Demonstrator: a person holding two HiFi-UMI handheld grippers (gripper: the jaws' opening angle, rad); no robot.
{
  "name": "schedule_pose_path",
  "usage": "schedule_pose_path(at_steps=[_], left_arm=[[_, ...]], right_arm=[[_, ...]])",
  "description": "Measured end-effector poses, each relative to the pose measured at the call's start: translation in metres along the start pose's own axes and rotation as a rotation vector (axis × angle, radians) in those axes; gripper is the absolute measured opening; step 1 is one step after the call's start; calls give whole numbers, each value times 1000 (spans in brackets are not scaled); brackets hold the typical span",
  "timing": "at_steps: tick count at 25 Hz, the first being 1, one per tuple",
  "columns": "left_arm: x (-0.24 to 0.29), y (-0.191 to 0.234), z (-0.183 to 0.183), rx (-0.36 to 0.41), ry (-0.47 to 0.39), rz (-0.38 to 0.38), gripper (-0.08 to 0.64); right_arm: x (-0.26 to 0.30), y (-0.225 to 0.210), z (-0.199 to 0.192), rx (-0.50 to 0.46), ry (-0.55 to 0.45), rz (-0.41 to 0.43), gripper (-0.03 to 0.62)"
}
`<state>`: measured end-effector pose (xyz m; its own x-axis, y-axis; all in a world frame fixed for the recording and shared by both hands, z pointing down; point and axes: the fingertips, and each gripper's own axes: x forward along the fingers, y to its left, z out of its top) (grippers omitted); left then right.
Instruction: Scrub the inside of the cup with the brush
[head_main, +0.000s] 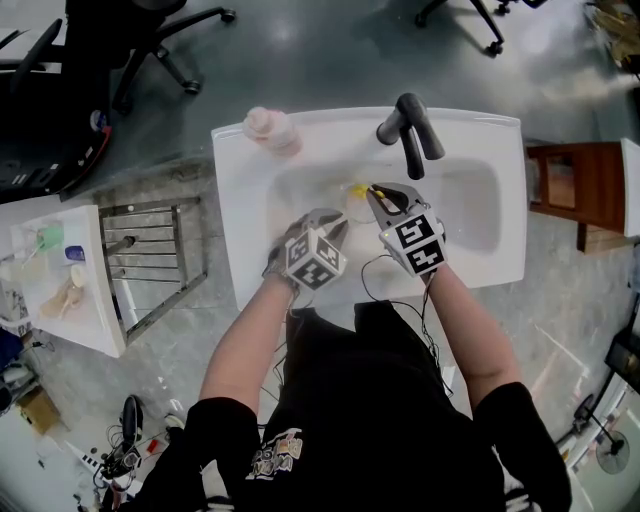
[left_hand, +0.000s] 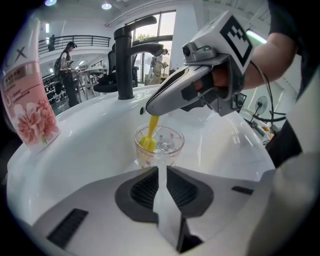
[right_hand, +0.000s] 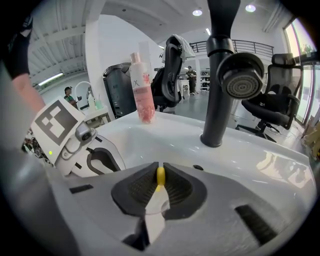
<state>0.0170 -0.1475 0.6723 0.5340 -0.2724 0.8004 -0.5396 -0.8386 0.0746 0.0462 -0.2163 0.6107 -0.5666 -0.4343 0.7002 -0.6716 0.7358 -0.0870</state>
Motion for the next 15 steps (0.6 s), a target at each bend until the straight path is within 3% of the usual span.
schedule_pose_path(at_steps=[9,15], left_arm=[[1,1,0,3,-2,5,46],[0,0,-1,3,3,6,46]], right_arm=[[-12,-2,-12,-135,101,-14,37],[-21,4,-21,-182,159,21,37]])
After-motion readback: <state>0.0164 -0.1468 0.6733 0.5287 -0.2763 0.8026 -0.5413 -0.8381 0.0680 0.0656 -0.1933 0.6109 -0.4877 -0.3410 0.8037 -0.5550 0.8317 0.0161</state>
